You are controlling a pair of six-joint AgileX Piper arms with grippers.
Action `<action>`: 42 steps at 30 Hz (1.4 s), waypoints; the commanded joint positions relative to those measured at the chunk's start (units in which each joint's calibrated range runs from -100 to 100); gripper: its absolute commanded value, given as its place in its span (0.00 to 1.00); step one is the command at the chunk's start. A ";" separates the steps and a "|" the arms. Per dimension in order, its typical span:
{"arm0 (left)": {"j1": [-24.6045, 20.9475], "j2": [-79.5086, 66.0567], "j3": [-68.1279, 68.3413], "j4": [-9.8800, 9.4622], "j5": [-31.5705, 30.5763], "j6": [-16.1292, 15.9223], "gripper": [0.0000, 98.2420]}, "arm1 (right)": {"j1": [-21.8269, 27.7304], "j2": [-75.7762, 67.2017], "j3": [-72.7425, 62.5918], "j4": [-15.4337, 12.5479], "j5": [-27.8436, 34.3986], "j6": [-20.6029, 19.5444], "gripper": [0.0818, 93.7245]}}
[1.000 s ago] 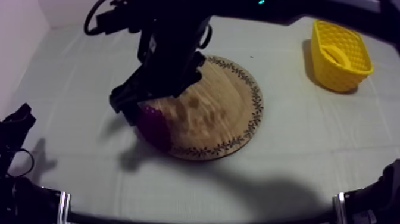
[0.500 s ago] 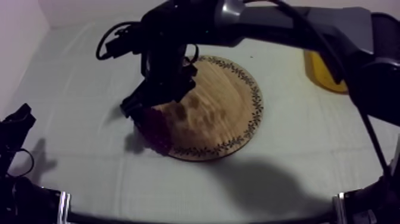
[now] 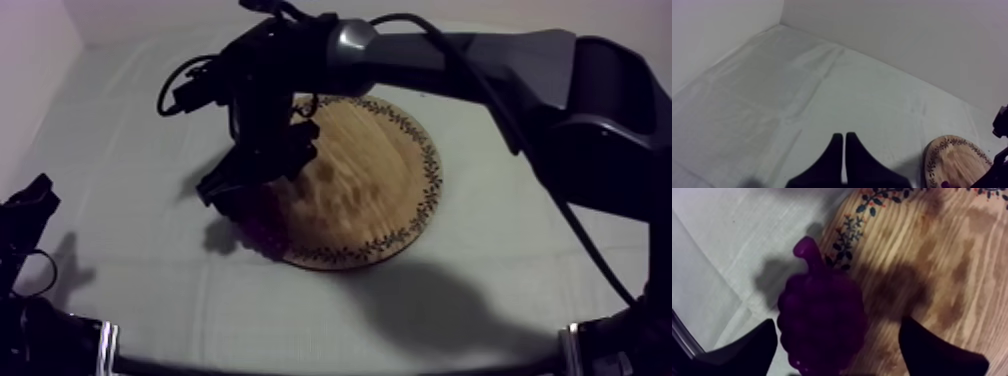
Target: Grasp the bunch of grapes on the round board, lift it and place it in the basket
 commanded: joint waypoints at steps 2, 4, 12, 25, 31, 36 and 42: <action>-0.01 0.03 0.04 0.01 0.03 0.00 0.00 | -0.10 0.80 -0.62 -0.21 0.60 -0.08 1.00; -0.01 0.03 0.04 0.01 0.03 0.00 0.00 | -0.21 1.43 -1.39 -0.33 0.93 -0.16 1.00; -0.01 0.03 0.04 0.01 0.03 0.00 0.00 | -1.10 4.06 -3.45 0.32 2.97 -0.83 0.98; -0.01 0.03 0.04 0.01 0.03 0.00 0.00 | -1.53 3.09 -2.64 0.84 1.10 0.66 0.48; -0.01 0.03 0.04 0.01 0.03 0.00 0.00 | -1.53 2.36 -2.93 1.07 2.88 1.54 0.30; -0.01 0.03 0.04 0.01 0.03 0.00 0.00 | -0.87 -2.36 -0.64 1.54 4.55 1.86 0.27; -0.01 0.03 0.04 0.01 0.03 0.00 0.00 | 1.72 -12.52 6.63 1.97 5.50 2.56 0.26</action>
